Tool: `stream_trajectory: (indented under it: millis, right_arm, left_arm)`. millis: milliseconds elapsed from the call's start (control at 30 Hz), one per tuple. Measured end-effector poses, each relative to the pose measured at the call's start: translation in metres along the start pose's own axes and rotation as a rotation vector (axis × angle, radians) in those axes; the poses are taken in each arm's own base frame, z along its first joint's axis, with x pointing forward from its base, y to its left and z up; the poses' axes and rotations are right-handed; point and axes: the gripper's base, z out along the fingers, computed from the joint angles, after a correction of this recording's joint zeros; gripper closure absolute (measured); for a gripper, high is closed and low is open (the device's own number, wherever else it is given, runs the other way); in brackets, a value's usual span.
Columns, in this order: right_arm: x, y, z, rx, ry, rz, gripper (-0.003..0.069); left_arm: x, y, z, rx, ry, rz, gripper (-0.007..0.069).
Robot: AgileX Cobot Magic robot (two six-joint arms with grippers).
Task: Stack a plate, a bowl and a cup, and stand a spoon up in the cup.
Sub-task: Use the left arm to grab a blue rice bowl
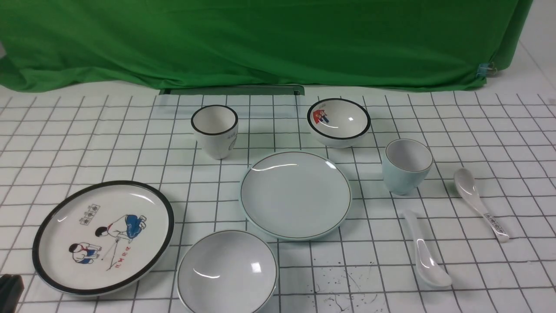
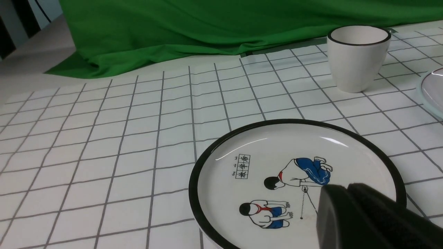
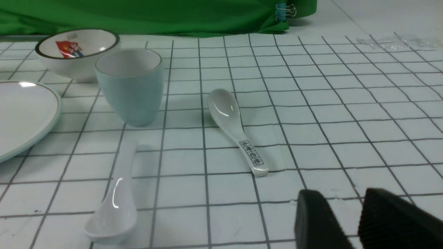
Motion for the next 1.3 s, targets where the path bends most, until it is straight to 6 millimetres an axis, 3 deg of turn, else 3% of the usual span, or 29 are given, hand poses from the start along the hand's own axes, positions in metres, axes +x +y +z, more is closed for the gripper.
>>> stream_trajectory:
  millis: [933,1067,1100,1200,1267,1300]
  right_arm:
    - [0.000,0.000,0.000,0.001,-0.004,-0.030,0.0417]
    - [0.000,0.002,0.000,-0.019,-0.001,0.152,0.0417]
    - [0.000,0.003,0.000,-0.036,0.003,0.345,0.0417]
    - [-0.001,0.006,0.000,-0.067,0.021,0.772,0.0417]
    - [-0.001,0.007,0.000,-0.073,0.031,1.012,0.0417]
    - [-0.001,0.007,0.000,-0.074,0.032,1.028,0.0417]
  left_arm:
    - [-0.003,0.000,0.000,-0.003,-0.030,-0.002,0.0653]
    - [-0.009,-0.001,0.000,0.028,-0.097,-0.264,0.0653]
    - [-0.012,-0.002,-0.001,0.052,-0.126,-0.506,0.0653]
    - [-0.016,-0.001,-0.001,0.094,-0.160,-0.939,0.0653]
    - [-0.018,0.000,-0.002,0.107,-0.180,-1.098,0.0653]
    - [-0.018,0.001,-0.002,0.105,-0.186,-1.105,0.0653]
